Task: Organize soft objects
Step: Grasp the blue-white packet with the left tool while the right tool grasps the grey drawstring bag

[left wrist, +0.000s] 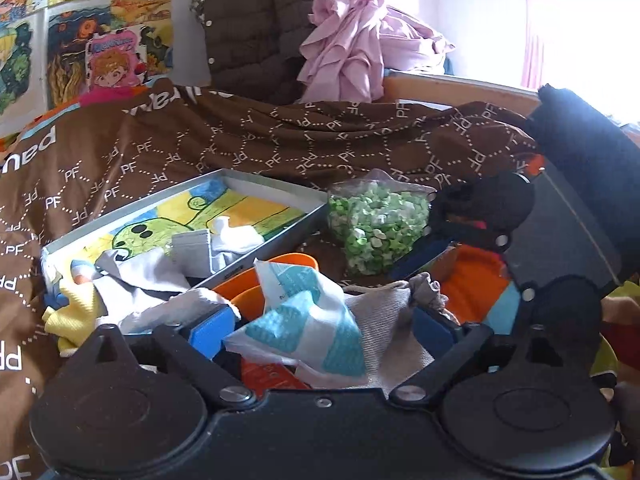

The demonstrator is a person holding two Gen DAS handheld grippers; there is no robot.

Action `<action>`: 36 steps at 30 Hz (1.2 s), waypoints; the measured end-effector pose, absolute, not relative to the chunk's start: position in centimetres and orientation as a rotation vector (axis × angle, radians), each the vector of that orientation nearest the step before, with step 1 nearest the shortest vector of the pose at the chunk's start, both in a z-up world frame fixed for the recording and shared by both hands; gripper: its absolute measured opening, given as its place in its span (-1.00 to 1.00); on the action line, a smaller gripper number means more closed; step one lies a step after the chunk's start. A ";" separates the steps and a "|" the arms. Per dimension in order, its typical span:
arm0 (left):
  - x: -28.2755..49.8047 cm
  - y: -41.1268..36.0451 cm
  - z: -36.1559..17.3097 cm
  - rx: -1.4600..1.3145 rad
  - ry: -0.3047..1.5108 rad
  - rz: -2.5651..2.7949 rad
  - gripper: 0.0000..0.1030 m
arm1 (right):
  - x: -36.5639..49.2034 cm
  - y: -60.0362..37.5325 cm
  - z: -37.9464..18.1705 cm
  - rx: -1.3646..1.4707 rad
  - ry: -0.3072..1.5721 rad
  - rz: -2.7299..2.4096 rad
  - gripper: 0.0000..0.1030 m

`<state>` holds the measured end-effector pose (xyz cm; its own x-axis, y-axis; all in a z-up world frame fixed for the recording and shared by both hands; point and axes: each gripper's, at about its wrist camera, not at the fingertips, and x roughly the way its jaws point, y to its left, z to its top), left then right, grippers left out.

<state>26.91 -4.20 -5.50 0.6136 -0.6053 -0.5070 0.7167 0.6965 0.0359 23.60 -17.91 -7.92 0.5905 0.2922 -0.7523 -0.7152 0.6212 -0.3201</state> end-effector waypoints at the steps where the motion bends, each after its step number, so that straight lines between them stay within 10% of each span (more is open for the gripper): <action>1: 26.8 -4.3 -5.6 0.248 0.490 -0.775 0.78 | 23.6 -17.8 -8.0 -0.666 0.715 0.633 0.82; 20: 26.5 -4.7 -6.7 0.278 0.563 -0.734 0.13 | 23.1 -18.2 -7.4 -0.647 0.686 0.592 0.37; 30: 26.4 -4.7 -6.4 0.228 0.565 -0.730 0.11 | 23.1 -18.3 -6.9 -0.634 0.679 0.563 -0.46; 36: 26.3 -4.2 -5.9 0.160 0.545 -0.707 0.11 | 22.6 -18.1 -6.8 -0.661 0.662 0.564 -0.59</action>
